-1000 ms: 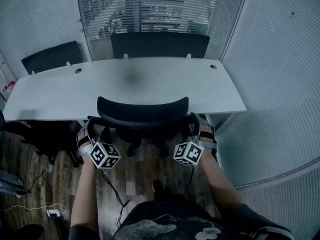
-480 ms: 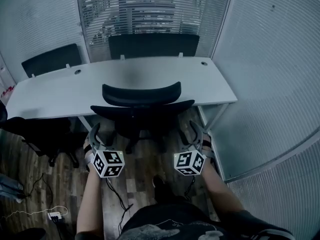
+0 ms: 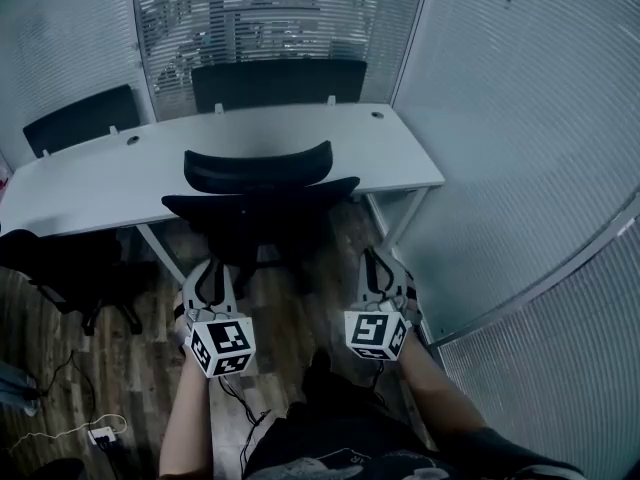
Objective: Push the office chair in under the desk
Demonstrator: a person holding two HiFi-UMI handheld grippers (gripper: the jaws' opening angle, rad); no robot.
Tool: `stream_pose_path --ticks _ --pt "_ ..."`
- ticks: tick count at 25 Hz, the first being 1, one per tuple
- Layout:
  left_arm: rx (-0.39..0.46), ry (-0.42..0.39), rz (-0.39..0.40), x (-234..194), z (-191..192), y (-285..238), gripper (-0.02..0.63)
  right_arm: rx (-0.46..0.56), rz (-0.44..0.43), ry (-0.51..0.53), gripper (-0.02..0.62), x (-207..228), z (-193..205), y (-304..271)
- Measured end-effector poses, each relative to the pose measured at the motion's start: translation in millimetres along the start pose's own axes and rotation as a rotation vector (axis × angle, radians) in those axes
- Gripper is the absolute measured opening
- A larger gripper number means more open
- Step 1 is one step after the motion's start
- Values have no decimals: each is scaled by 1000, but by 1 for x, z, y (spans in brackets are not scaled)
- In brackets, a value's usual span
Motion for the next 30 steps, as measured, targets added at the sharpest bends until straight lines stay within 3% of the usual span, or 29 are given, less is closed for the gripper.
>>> stream_pose_path --ticks 3,6,18,21,30 --pt "2 12 -2 9 0 14 41 53 31 -60 32 11 -13 18" --pt "-11 36 6 17 -3 26 26 48 7 -77 23 16 -14 25" --pt "-76 77 -29 71 -24 93 16 50 -234 -225 23 39 36 91" --pt "-78 87 -26 88 -27 114 17 54 -277 -216 23 41 45 110" --pt "-75 80 -47 133 -32 197 17 77 -298 -192 23 50 70 190"
Point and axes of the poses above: the fingertips, and each gripper's own axes: y backward along the fingers, x to its right, z out of its underside, the point moved 6 cm from there along y, backward along the fingers, and after that the axes turned 6 degrees about -x, right-handed, at the moved point
